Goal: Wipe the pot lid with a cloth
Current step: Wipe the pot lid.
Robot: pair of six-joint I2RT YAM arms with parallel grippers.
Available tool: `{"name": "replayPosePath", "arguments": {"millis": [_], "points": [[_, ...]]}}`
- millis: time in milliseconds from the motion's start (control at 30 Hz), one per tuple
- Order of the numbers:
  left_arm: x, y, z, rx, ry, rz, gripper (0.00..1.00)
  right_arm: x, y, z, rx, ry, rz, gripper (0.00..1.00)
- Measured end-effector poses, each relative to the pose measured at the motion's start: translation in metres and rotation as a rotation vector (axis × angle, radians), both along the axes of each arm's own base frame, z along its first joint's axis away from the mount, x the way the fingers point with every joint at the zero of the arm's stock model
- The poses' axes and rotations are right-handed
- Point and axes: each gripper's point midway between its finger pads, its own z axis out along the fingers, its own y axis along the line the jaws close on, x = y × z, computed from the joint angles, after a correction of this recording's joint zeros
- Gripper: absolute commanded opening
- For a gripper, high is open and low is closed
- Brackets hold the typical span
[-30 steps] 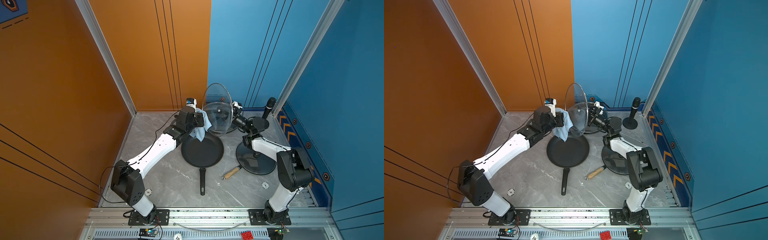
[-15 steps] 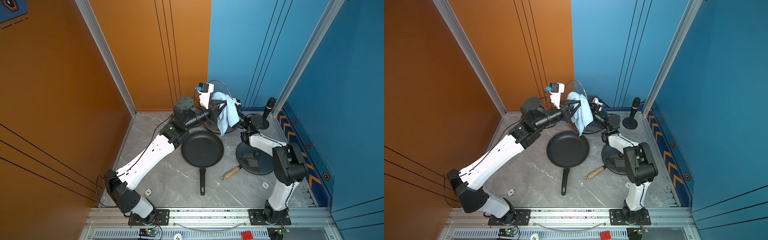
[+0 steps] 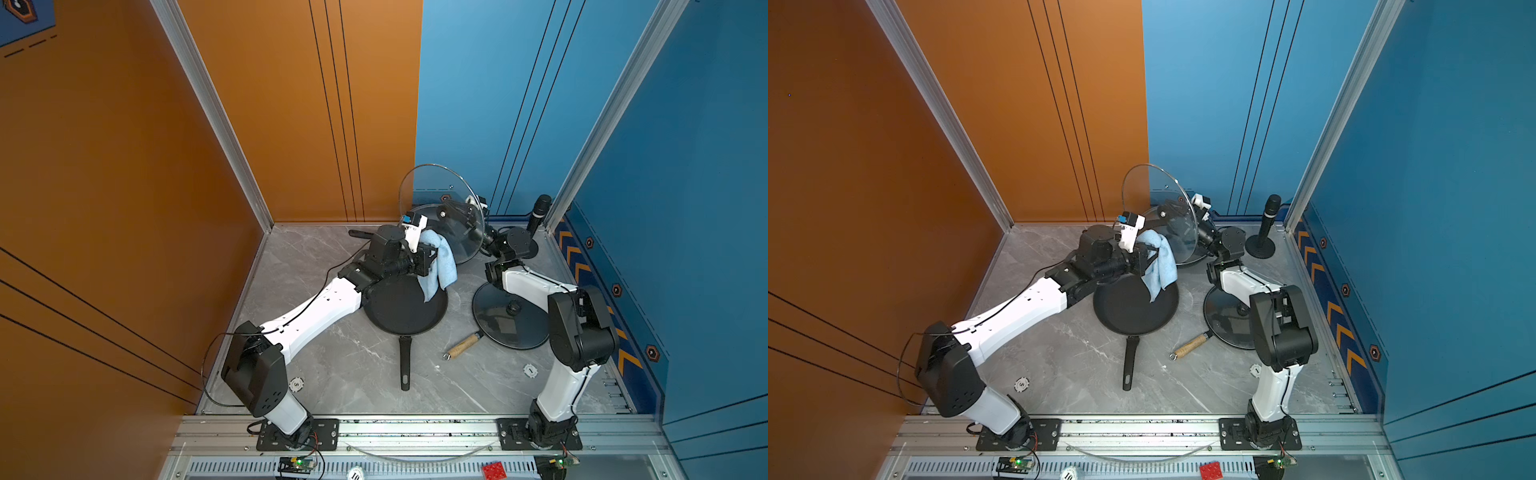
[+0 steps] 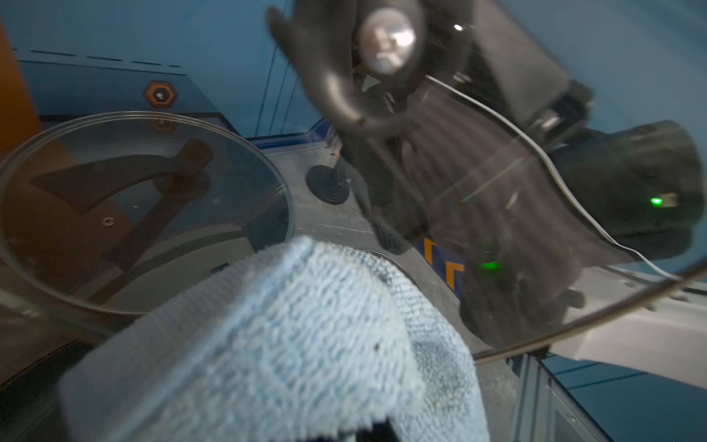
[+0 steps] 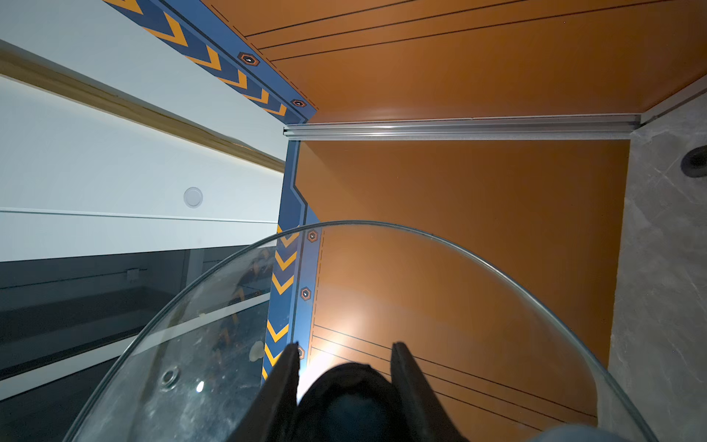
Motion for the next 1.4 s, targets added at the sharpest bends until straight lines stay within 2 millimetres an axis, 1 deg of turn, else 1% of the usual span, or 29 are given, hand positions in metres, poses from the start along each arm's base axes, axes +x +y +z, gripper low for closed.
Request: {"name": "replayPosePath", "arguments": {"millis": [133, 233, 267, 333, 400, 433, 500, 567, 600, 633, 667, 733, 767, 867, 933, 1033, 1167, 1233, 1300, 1400], "points": [[0.029, 0.036, -0.007, 0.033, 0.001, 0.152, 0.00, -0.005, -0.004, 0.011, 0.006, -0.022, -0.006, 0.09], [0.040, 0.056, -0.007, 0.066, -0.005, 0.241, 0.00, -0.010, -0.009, 0.022, 0.010, -0.046, -0.012, 0.09], [0.041, 0.060, -0.004, 0.075, -0.011, 0.257, 0.00, -0.012, -0.011, 0.025, 0.011, -0.053, -0.014, 0.09], [0.039, 0.059, 0.006, 0.086, -0.033, 0.257, 0.00, -0.014, -0.012, 0.028, 0.011, -0.062, -0.014, 0.09], [0.031, 0.047, 0.029, 0.093, -0.087, 0.223, 0.00, -0.015, -0.013, 0.028, 0.008, -0.064, -0.013, 0.09], [0.024, 0.036, 0.046, 0.090, -0.127, 0.193, 0.00, -0.015, -0.012, 0.028, 0.006, -0.062, -0.010, 0.09], [0.005, 0.011, 0.085, 0.064, -0.213, 0.118, 0.00, -0.015, -0.011, 0.026, -0.001, -0.059, -0.003, 0.09], [-0.022, -0.014, 0.135, -0.002, -0.324, 0.025, 0.00, -0.013, -0.010, 0.026, -0.003, -0.062, 0.002, 0.09], [-0.033, -0.021, 0.153, -0.032, -0.364, -0.009, 0.00, -0.011, -0.010, 0.026, -0.004, -0.063, 0.003, 0.09], [-0.044, -0.027, 0.172, -0.067, -0.409, -0.043, 0.00, -0.009, -0.009, 0.025, -0.004, -0.063, 0.005, 0.09], [-0.051, -0.029, 0.189, -0.097, -0.449, -0.064, 0.00, -0.008, -0.008, 0.024, -0.003, -0.059, 0.007, 0.09], [-0.055, -0.027, 0.210, -0.128, -0.502, -0.073, 0.00, -0.006, -0.006, 0.021, -0.004, -0.048, 0.012, 0.09], [-0.054, -0.026, 0.216, -0.135, -0.517, -0.073, 0.00, -0.005, -0.005, 0.019, -0.005, -0.044, 0.015, 0.08], [-0.043, -0.026, 0.221, -0.140, -0.540, -0.069, 0.00, -0.008, 0.000, 0.018, -0.011, -0.043, 0.031, 0.09], [-0.034, -0.029, 0.215, -0.132, -0.538, -0.068, 0.00, -0.011, 0.005, 0.017, -0.017, -0.046, 0.047, 0.09], [-0.022, -0.033, 0.205, -0.126, -0.527, -0.069, 0.00, -0.015, 0.012, 0.009, -0.035, -0.031, 0.057, 0.09], [-0.012, -0.031, 0.201, -0.122, -0.524, -0.044, 0.00, -0.016, 0.016, -0.002, -0.052, 0.007, 0.063, 0.09], [-0.007, -0.025, 0.202, -0.122, -0.531, -0.009, 0.00, -0.016, 0.016, -0.002, -0.056, 0.010, 0.061, 0.09], [0.001, -0.015, 0.201, -0.121, -0.540, 0.043, 0.00, -0.017, 0.016, 0.000, -0.057, 0.007, 0.061, 0.09], [0.020, 0.012, 0.190, -0.100, -0.531, 0.156, 0.00, -0.022, 0.018, 0.004, -0.057, -0.004, 0.069, 0.09]]}}
